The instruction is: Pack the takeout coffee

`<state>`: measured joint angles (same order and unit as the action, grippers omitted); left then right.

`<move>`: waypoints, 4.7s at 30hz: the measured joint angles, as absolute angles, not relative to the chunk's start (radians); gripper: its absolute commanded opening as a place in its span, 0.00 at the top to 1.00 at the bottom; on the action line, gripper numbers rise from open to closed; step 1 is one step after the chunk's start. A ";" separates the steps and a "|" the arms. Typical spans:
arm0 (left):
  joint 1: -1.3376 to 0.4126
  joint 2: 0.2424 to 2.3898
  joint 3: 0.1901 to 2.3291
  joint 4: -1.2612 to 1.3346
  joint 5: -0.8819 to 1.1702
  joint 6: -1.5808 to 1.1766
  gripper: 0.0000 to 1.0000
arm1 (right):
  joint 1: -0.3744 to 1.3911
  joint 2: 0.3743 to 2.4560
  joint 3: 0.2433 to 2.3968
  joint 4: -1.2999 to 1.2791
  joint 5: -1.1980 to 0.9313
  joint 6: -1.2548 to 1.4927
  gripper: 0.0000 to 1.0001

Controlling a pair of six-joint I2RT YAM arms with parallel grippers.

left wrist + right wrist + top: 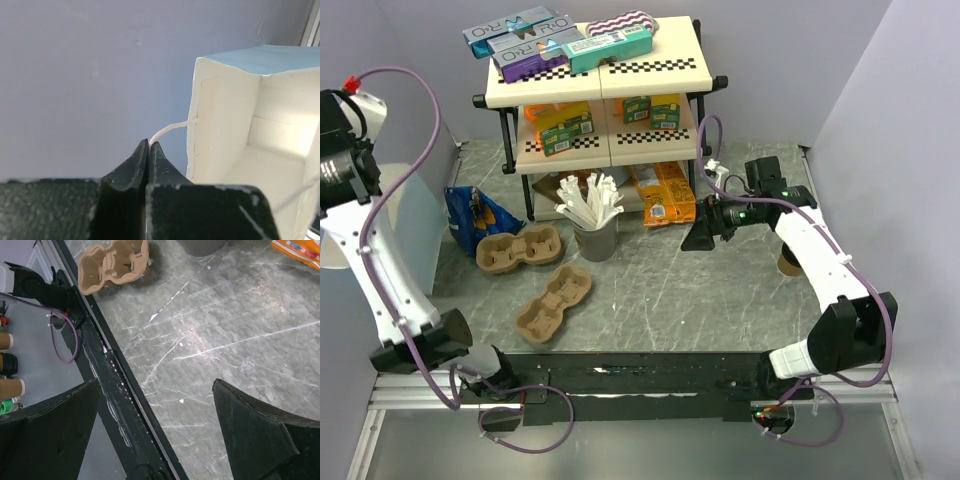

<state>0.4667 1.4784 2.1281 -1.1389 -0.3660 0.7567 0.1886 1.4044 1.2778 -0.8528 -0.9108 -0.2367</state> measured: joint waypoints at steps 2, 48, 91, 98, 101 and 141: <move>0.461 1.451 2.160 -1.150 -0.336 0.748 0.99 | 0.197 1.407 1.290 -0.854 -0.911 -0.239 0.00; 0.526 1.238 2.155 0.385 1.160 -0.474 0.99 | -0.013 1.425 1.549 -0.868 -0.900 -0.238 0.00; -0.847 1.549 1.904 -0.307 0.433 0.355 0.99 | -0.255 1.204 1.442 -0.878 -0.528 -0.203 0.00; -0.891 1.557 1.778 -0.340 0.418 0.353 0.99 | -0.260 1.204 1.432 -0.876 -0.570 -0.197 0.00; -0.892 1.586 1.757 -0.344 0.418 0.343 0.99 | -0.260 1.204 1.430 -0.876 -0.575 -0.198 0.00; -0.917 1.401 1.667 -0.478 0.308 0.334 0.08 | -0.231 1.069 1.409 -0.981 -0.849 -0.299 0.03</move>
<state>-0.9169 1.4006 1.6669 -0.4778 0.3080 0.3344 -0.2314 1.0691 1.4086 -0.9806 -0.8494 -0.2989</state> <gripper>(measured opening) 0.918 0.970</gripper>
